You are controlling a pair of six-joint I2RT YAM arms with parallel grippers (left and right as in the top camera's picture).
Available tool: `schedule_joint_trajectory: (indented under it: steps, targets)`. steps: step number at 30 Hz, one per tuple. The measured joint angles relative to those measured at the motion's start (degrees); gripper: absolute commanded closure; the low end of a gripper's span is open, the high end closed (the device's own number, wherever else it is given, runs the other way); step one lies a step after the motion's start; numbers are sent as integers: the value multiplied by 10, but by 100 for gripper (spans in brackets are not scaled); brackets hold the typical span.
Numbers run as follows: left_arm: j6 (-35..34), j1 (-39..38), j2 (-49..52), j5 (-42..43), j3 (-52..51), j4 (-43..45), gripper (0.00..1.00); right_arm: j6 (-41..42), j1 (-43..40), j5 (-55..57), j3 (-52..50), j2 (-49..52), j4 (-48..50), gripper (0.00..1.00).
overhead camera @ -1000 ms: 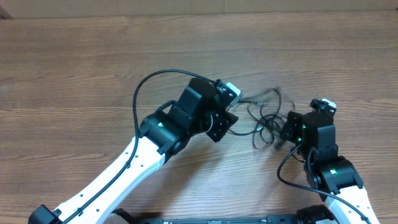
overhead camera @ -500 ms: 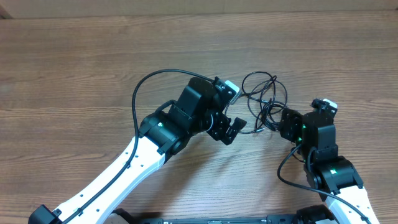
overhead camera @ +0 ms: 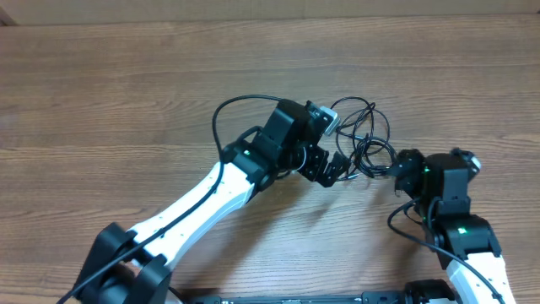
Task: Untangle cables
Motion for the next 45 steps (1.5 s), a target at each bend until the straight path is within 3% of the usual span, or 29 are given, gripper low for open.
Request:
schedule_joint_trajectory:
  steps: [8, 16, 23, 37, 45]
  targets:
    - [-117, -5, 64, 16, 0, 98, 0, 21, -58, -26, 0, 0, -7, 0]
    - [-149, -54, 113, 6, 0, 152, 2, 24, -61, -35, 0, 0, -7, 0]
    - [-165, -79, 145, -64, 0, 156, 20, 25, -61, -37, 0, 0, -8, 0]
    - [-178, -79, 190, -114, 0, 192, 27, 25, -61, -52, 0, 0, -8, 7]
    - [-179, -79, 194, -118, 0, 195, 50, 25, -61, -60, 0, 0, -8, 11]
